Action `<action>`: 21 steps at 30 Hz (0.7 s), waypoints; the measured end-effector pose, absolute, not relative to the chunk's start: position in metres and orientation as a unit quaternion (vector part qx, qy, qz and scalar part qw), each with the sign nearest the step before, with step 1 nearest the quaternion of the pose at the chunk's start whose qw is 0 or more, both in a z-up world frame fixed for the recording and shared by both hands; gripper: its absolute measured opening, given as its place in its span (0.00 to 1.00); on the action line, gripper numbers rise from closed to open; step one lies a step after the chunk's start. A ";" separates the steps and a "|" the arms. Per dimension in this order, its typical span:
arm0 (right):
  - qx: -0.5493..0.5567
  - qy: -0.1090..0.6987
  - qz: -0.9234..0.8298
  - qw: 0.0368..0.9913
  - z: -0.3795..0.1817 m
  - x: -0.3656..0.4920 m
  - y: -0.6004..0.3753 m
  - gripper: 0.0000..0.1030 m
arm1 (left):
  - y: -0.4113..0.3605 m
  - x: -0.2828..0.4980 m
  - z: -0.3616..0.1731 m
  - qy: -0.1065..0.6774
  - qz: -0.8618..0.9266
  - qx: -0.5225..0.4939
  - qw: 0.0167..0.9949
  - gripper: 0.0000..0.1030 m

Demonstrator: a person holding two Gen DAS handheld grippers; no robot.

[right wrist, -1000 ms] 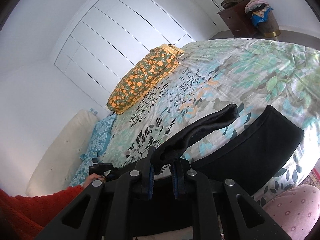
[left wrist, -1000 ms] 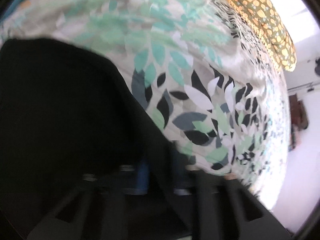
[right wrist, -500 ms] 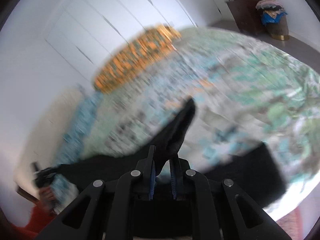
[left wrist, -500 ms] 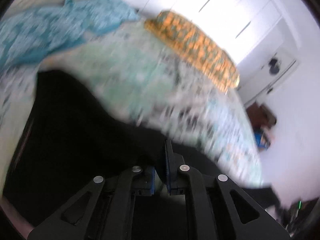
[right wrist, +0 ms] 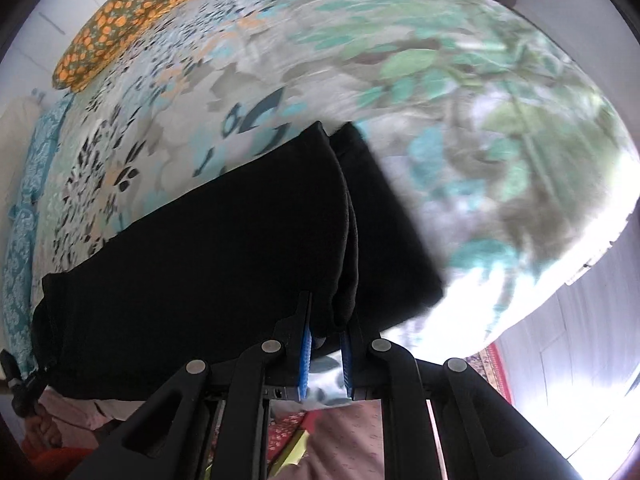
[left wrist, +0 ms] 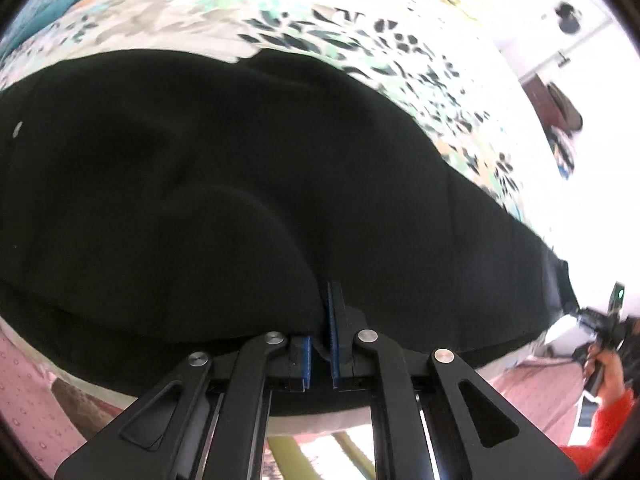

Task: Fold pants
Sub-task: 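Grasp the trousers with the left gripper while the right gripper folds its edge over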

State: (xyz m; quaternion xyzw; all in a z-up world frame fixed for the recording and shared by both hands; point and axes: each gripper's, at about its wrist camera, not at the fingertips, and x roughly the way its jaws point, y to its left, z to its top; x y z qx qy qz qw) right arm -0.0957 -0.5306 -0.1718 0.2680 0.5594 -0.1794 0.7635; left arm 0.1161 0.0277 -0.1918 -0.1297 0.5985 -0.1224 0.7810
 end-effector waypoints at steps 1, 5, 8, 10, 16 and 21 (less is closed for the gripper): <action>0.272 0.557 -0.185 0.763 -0.171 -0.097 -0.534 0.13 | 0.024 0.114 -0.193 0.602 -0.125 -0.121 0.779 0.05; 0.266 0.573 -0.194 0.750 -0.178 -0.093 -0.535 0.13 | 0.032 0.108 -0.195 0.608 -0.128 -0.123 0.774 0.05; 0.255 0.575 -0.204 0.750 -0.178 -0.088 -0.534 0.13 | 0.033 0.105 -0.188 0.608 -0.133 -0.124 0.773 0.06; 0.255 0.570 -0.216 0.751 -0.177 -0.087 -0.535 0.13 | 0.031 0.101 -0.183 0.606 -0.141 -0.118 0.774 0.06; 0.259 0.568 -0.228 0.747 -0.177 -0.084 -0.537 0.13 | 0.027 0.091 -0.185 0.614 -0.154 -0.097 0.768 0.05; 0.257 0.570 -0.233 0.745 -0.179 -0.081 -0.535 0.13 | 0.028 0.086 -0.185 0.621 -0.157 -0.092 0.762 0.05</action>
